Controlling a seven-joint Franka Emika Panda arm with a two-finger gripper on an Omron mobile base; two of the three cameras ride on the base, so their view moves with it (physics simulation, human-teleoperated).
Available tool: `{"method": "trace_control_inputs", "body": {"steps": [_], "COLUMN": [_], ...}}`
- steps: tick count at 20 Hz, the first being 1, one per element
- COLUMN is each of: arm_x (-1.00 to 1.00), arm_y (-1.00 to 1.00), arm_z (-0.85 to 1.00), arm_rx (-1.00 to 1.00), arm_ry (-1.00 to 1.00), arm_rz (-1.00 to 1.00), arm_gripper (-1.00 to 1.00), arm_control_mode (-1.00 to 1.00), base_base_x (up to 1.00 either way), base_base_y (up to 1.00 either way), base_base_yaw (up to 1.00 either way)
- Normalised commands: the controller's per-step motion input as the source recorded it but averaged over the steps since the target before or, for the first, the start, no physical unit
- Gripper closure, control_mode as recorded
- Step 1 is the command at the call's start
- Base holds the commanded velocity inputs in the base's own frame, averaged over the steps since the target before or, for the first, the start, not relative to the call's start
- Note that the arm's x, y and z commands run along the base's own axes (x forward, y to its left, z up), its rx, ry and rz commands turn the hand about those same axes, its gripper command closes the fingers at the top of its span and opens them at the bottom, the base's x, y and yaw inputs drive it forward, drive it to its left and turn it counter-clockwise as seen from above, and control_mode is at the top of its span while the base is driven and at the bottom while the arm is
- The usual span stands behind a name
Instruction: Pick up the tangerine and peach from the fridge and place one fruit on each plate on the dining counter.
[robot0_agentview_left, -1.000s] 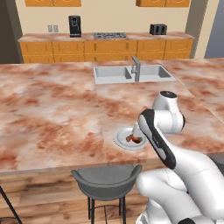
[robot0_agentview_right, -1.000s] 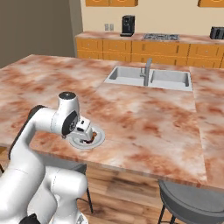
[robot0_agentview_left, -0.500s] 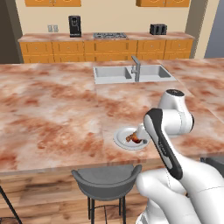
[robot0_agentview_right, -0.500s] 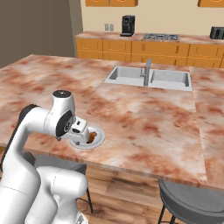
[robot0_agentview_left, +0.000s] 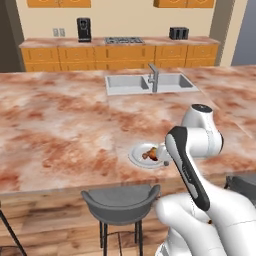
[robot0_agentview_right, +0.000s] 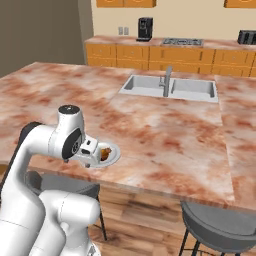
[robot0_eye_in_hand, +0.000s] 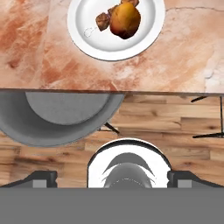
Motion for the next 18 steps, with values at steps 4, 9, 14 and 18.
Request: {"method": "trace_control_inputs", "body": {"steps": [4, 9, 14, 18], "arm_x": [0.00, 0.00, 0.00, 0.00], "arm_y": [0.00, 0.00, 0.00, 0.00], "arm_z": [0.00, 0.00, 0.00, 0.00], "arm_rx": [0.00, 0.00, 0.00, 0.00], "arm_ry": [0.00, 0.00, 0.00, 0.00], "arm_rz": [0.00, 0.00, 0.00, 0.00], "arm_gripper": [-1.00, -1.00, -1.00, -1.00], "arm_control_mode": [1.00, 1.00, 1.00, 1.00], "base_base_x": [-0.42, 0.00, 0.00, 0.00], "base_base_y": [0.00, 0.09, 0.02, 0.00], "base_base_yaw": [-0.47, -0.98, -1.00, -1.00]}}
